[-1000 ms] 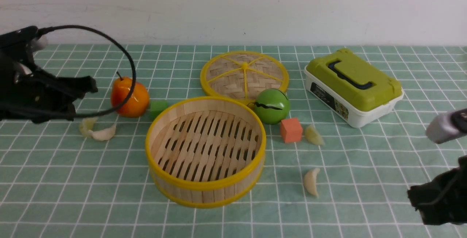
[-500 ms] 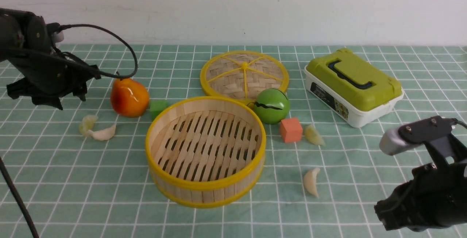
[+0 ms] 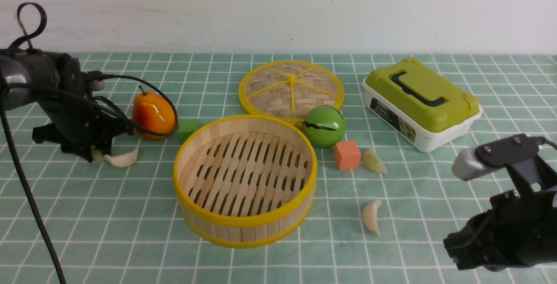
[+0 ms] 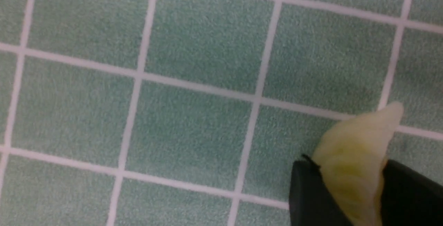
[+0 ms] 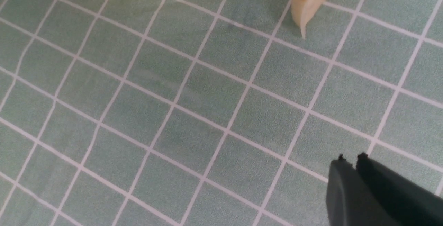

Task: Put the dumplings into the steamer on the table with the blue tablecloth.
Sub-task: 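Reach for and grasp a dumpling on the table with the left gripper, then place the dumpling into the bamboo steamer basket with the left gripper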

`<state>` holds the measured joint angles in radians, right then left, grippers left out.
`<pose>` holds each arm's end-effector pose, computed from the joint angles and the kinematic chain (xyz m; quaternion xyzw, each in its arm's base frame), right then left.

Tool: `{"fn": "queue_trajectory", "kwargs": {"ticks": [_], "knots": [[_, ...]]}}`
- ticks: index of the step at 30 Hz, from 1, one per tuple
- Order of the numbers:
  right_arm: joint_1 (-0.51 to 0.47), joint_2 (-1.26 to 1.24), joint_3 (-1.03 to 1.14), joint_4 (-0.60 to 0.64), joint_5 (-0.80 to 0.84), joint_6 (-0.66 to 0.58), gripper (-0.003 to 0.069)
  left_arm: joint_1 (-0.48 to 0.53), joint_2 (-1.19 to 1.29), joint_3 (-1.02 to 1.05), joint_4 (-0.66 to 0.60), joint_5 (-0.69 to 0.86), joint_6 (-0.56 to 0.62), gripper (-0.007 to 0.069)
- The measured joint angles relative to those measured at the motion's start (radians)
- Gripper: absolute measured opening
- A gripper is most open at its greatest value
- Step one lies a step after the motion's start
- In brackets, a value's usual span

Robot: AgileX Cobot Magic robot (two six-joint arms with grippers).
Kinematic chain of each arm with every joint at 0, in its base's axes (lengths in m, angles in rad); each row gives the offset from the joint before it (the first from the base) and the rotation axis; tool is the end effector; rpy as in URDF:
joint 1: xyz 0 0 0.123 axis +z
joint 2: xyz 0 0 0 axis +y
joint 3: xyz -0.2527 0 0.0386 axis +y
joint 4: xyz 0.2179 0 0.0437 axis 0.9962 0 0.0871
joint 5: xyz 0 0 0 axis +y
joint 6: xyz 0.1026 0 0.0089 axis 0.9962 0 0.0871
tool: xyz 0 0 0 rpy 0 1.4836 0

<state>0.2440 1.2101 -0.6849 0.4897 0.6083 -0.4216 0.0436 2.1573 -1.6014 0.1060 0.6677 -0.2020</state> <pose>0.1989 0.0781 0.2187 -0.1585 0.9366 0.1623 0.2670 0.4229 0.0252 0.1411 -0.0861 0.9719 0.0238 0.2178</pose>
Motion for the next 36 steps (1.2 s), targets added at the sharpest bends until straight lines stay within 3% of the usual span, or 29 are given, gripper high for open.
{"fn": "queue_trajectory", "kwargs": {"ticks": [2, 8, 18, 21, 25, 30, 36], "knots": [[0.0, 0.0, 0.0, 0.0, 0.0, 0.0, 0.0052, 0.0, 0.0, -0.001, -0.021, -0.003, 0.028, 0.0191], [0.0, 0.0, 0.0, 0.009, 0.001, 0.0, 0.0062, 0.001, -0.002, -0.004, -0.055, -0.003, 0.043, 0.0192], [0.0, 0.0, 0.0, 0.016, 0.0, 0.0, 0.007, -0.012, -0.139, -0.152, -0.186, 0.159, 0.069, 0.0192], [0.0, 0.0, -0.001, 0.018, 0.0, 0.0, 0.0076, -0.057, -0.181, -0.164, -0.255, 0.218, 0.105, 0.0192], [0.0, 0.0, -0.001, 0.019, -0.001, 0.0, 0.0082, -0.194, -0.165, -0.159, -0.348, 0.298, 0.134, 0.0192], [0.0, 0.0, -0.001, 0.019, -0.001, 0.0, 0.009, -0.343, -0.104, -0.152, -0.346, 0.264, 0.132, 0.0192], [0.0, 0.0, -0.001, 0.019, -0.001, -0.001, 0.0095, -0.393, -0.033, -0.152, -0.294, 0.178, 0.028, 0.0192]]}}
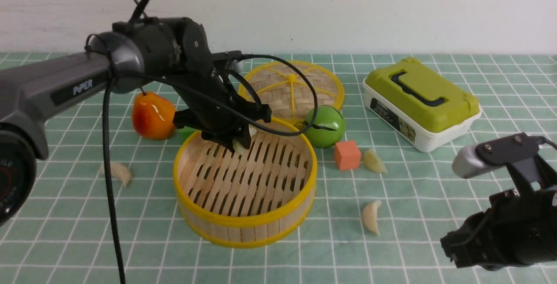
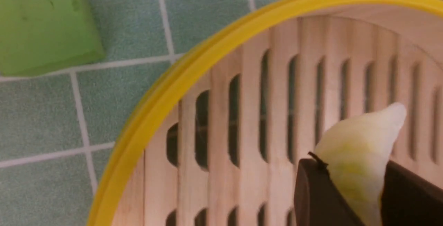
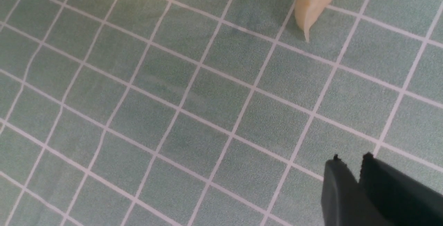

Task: Put the dumplings into the steamer on the table with the blue tablecloth.
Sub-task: 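Place the dumpling into the bamboo steamer basket with the left gripper, then reach for and grasp a dumpling lying on the table beside the steamer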

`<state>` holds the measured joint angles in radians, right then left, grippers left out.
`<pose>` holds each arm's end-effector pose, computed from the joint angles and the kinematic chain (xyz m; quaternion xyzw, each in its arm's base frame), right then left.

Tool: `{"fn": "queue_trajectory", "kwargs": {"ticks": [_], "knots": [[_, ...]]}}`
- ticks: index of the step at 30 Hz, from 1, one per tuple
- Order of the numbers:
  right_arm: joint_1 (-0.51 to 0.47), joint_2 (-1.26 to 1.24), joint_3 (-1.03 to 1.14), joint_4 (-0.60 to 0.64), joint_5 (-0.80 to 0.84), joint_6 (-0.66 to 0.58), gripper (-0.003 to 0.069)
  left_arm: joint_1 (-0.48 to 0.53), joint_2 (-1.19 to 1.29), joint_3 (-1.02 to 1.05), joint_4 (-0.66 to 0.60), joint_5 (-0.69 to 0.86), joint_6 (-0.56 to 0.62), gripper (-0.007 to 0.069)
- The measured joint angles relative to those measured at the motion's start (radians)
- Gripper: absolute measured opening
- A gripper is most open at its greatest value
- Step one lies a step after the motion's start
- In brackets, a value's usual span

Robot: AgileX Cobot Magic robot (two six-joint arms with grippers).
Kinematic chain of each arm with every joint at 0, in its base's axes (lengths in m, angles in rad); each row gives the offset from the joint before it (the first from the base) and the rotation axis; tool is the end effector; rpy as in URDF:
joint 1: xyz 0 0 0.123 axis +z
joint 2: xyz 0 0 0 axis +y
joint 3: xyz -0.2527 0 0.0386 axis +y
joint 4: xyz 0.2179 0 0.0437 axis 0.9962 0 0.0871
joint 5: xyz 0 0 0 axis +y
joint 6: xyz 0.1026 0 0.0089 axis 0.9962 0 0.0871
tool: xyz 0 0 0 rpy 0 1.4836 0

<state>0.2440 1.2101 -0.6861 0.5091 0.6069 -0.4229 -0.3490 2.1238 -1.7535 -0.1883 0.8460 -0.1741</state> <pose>0.1991 0.0791 0.2196 -0.1525 0.9360 0.1692 0.2683 0.3981 -0.1602 0.1878 0.0396 0.9716 -0.1359 0.1894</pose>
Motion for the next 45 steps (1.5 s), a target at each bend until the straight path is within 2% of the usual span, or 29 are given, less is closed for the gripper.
{"fn": "queue_trajectory", "kwargs": {"ticks": [5, 13, 16, 20, 23, 26, 29, 32, 39, 40, 43, 45], "knots": [[0.0, 0.0, 0.0, 0.004, 0.0, 0.0, 0.0104, 0.0, 0.022, 0.001, 0.025, 0.012, -0.012, 0.0209], [0.0, 0.0, -0.008, 0.016, 0.012, -0.002, 0.0129, 0.0, 0.017, -0.013, 0.046, 0.052, -0.026, 0.0477], [0.0, 0.002, -0.045, 0.01, 0.051, -0.002, 0.0172, 0.0, -0.009, -0.056, 0.051, 0.126, -0.033, 0.0512], [0.0, 0.023, -0.125, 0.006, 0.061, -0.002, 0.0258, 0.0, -0.081, -0.11, 0.053, 0.228, -0.03, 0.0499], [0.0, 0.101, -0.237, 0.006, 0.035, -0.002, 0.0327, -0.003, -0.207, -0.131, 0.045, 0.313, -0.003, 0.0443], [0.0, 0.225, -0.358, -0.019, 0.016, 0.001, 0.0365, -0.006, -0.345, -0.128, 0.005, 0.361, 0.02, 0.0386], [0.0, 0.387, -0.484, -0.061, 0.009, 0.001, 0.0392, -0.006, -0.512, -0.078, -0.019, 0.386, 0.037, 0.0343], [0.0, 0.551, -0.628, -0.11, 0.004, 0.001, 0.0414, -0.006, -0.686, 0.057, -0.017, 0.38, 0.044, 0.0318], [0.0, 0.829, -0.828, -0.186, 0.004, 0.001, 0.0412, -0.006, -1.023, 0.513, 0.066, 0.176, 0.04, 0.0303], [0.0, 0.84, -0.836, -0.188, 0.004, 0.001, 0.0409, -0.006, -1.03, 0.513, 0.066, 0.176, 0.04, 0.0303], [0.0, 0.892, -0.863, -0.197, 0.005, 0.002, 0.037, -0.006, -1.114, 0.712, 0.108, 0.107, 0.007, 0.0293], [0.0, 0.898, -0.872, -0.197, 0.012, 0.002, 0.0309, -0.006, -1.135, 0.795, 0.121, 0.097, -0.005, 0.0281]]}}
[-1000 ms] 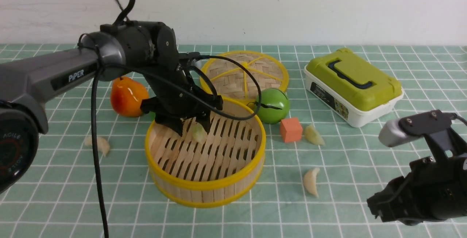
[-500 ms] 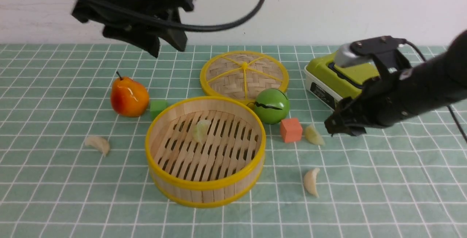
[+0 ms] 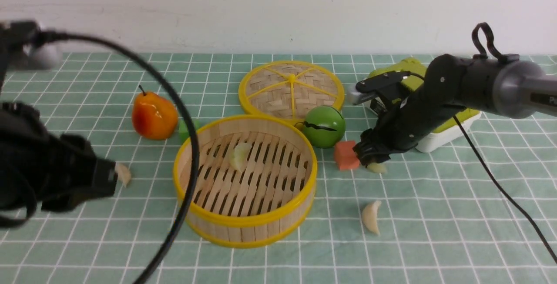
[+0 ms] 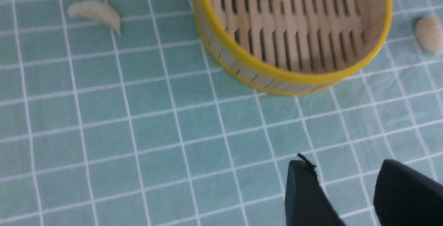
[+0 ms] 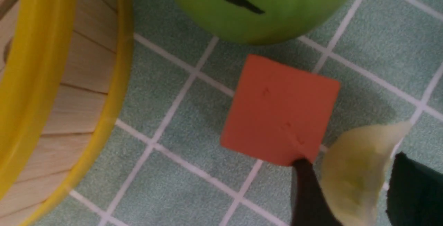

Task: Put the dumplings into the steamer on the table with the blue tablecloth.
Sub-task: 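Reach for and grasp a dumpling lying on the table beside the steamer, then place the dumpling in the bamboo steamer basket with the right gripper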

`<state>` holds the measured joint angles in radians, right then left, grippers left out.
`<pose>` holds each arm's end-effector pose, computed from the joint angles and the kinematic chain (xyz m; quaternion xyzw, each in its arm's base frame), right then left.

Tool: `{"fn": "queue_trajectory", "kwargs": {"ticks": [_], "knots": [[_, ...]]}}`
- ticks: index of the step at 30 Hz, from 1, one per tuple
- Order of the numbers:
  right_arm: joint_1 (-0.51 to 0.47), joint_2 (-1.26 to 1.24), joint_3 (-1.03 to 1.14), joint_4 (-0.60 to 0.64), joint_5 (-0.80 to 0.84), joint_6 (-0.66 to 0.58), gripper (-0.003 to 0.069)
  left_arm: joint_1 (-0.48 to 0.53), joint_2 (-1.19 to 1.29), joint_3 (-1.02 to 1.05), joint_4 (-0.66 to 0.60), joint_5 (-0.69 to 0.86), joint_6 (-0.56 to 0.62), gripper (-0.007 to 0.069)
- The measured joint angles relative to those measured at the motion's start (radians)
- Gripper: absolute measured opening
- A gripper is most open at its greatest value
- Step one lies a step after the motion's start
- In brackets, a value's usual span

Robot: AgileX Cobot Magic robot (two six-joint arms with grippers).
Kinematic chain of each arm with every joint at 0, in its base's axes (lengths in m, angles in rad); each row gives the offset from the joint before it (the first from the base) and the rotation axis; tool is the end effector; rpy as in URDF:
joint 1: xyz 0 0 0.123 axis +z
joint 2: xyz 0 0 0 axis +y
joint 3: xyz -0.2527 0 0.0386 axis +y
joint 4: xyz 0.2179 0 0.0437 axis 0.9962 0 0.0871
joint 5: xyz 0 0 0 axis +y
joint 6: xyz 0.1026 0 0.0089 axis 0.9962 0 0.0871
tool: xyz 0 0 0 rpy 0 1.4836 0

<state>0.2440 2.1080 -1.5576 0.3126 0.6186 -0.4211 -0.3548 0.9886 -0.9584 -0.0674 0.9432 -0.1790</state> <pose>0.4038 0.1195 0.1553 -0.2172 0.9390 0.0967 0.2486 0.1645 -0.0669 0.3128 0.0732 0.9386 -0.1197 0.3151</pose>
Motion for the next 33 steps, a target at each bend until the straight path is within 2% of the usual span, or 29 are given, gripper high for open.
{"fn": "queue_trajectory", "kwargs": {"ticks": [1, 6, 10, 20, 26, 29, 33], "knots": [[0.0, 0.0, -0.001, 0.0, 0.001, 0.0, 0.029, 0.0, -0.002, 0.016, 0.002, 0.0, -0.002, 0.0277], [-0.005, 0.005, -0.002, -0.012, 0.0, 0.0, 0.0094, 0.0, 0.001, 0.067, 0.006, -0.012, -0.01, 0.024], [-0.005, -0.005, -0.008, -0.036, 0.013, 0.001, -0.0002, 0.0, 0.0, 0.067, 0.008, -0.037, -0.01, 0.0226], [-0.004, -0.08, -0.007, -0.051, 0.066, 0.007, -0.0013, 0.0, 0.0, 0.067, 0.017, -0.05, -0.01, 0.0225], [-0.004, -0.144, -0.007, -0.017, 0.084, 0.039, -0.0012, 0.0, 0.0, 0.067, 0.021, -0.051, -0.028, 0.0225], [-0.003, -0.17, -0.007, 0.045, 0.085, 0.042, -0.0012, 0.0, 0.0, 0.067, 0.021, -0.051, -0.029, 0.0227], [0.014, -0.208, -0.007, 0.23, 0.072, 0.015, -0.001, 0.0, 0.0, 0.067, 0.021, -0.061, -0.046, 0.0227]]}}
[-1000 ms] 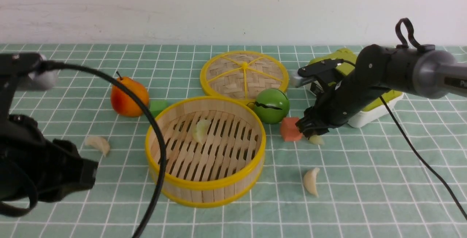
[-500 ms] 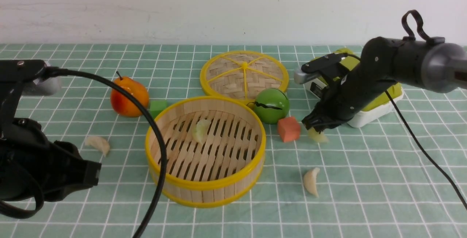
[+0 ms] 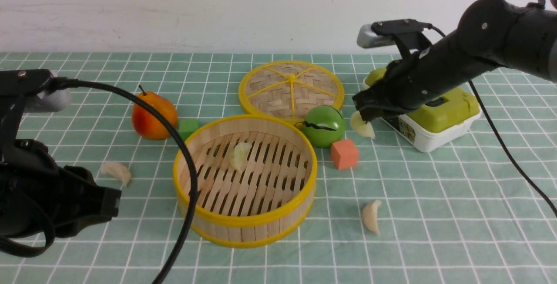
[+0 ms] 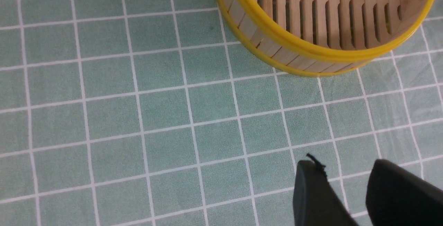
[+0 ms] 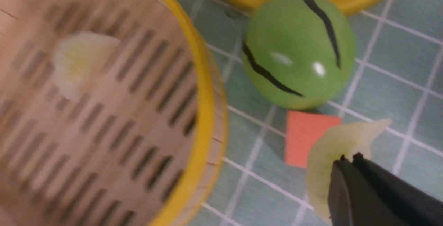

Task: Put the dumplings into the steamer on the table with the blue tablecloth.
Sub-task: 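Place the dumpling in the bamboo steamer basket with the right gripper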

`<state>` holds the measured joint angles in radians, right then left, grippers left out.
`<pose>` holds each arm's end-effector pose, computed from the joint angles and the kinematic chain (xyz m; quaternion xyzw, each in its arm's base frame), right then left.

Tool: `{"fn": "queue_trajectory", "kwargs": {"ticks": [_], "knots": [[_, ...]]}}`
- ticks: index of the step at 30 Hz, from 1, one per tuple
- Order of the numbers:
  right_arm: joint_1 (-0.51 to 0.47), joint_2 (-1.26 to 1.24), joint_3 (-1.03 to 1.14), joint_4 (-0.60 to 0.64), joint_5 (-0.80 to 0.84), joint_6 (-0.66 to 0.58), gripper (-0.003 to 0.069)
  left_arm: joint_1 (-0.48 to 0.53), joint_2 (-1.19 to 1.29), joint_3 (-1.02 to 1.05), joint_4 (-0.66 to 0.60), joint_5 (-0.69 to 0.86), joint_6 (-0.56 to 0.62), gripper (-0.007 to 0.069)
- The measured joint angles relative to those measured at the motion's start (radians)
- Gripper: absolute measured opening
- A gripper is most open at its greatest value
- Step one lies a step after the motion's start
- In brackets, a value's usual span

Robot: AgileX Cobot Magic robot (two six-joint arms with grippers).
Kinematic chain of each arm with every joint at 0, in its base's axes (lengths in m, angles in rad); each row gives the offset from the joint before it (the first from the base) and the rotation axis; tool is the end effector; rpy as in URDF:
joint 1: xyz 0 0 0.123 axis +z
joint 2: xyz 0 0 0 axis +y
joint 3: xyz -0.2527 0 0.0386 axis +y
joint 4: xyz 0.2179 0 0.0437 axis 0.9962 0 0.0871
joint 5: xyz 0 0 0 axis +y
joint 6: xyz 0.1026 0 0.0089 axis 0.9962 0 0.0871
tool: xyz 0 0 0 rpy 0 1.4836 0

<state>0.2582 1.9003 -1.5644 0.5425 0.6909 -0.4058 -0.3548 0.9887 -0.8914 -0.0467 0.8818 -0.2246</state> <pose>0.3795 0.1353 0.2450 -0.1630 0.9125 0.2037 0.3149 0.1666 -0.0657 0.2975 0.0533 0.9412 -0.1161 0.3127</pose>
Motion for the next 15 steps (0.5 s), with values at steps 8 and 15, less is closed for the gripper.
{"fn": "queue_trajectory", "kwargs": {"ticks": [8, 15], "knots": [[0.152, 0.052, -0.003, 0.27, -0.084, -0.183, -0.0005, 0.0, 0.0, 0.0, -0.015, -0.016, -0.009, 0.023], [0.186, 0.182, -0.003, 0.311, -0.201, -0.194, 0.0, 0.0, 0.0, 0.0, -0.031, -0.017, -0.106, 0.0234]]}}
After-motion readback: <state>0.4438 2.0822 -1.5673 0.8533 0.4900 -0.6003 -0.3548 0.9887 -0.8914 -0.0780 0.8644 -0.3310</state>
